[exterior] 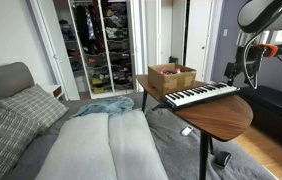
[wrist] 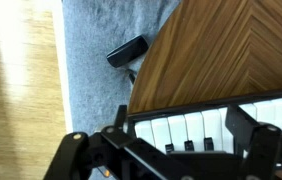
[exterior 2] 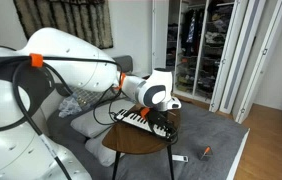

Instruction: Press a key on the keyboard

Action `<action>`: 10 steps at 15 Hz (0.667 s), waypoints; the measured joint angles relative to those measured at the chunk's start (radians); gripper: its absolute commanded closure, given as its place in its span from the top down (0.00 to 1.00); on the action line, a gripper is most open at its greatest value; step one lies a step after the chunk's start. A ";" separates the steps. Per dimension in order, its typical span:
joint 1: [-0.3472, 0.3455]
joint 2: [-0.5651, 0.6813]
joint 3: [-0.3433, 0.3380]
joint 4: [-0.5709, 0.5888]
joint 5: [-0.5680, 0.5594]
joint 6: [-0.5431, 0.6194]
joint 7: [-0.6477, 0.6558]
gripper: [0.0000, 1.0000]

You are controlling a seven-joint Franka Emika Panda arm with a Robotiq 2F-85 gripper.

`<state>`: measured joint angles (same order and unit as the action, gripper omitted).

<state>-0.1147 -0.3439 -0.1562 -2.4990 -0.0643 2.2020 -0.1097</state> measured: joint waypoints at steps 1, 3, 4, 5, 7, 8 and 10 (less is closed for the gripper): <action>0.000 0.000 0.000 0.000 0.000 0.000 0.000 1.00; 0.000 0.000 0.000 0.000 0.000 0.000 0.000 1.00; 0.000 0.000 0.002 0.000 0.000 0.000 0.000 1.00; 0.002 -0.001 0.011 0.000 0.000 -0.003 0.000 1.00; 0.019 -0.006 0.045 0.001 -0.002 -0.012 -0.001 1.00; 0.033 -0.012 0.067 0.001 -0.004 -0.021 0.000 1.00; 0.077 -0.028 0.119 0.001 -0.005 -0.059 -0.001 1.00</action>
<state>-0.0380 -0.3717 -0.0374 -2.4976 -0.0691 2.1434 -0.1105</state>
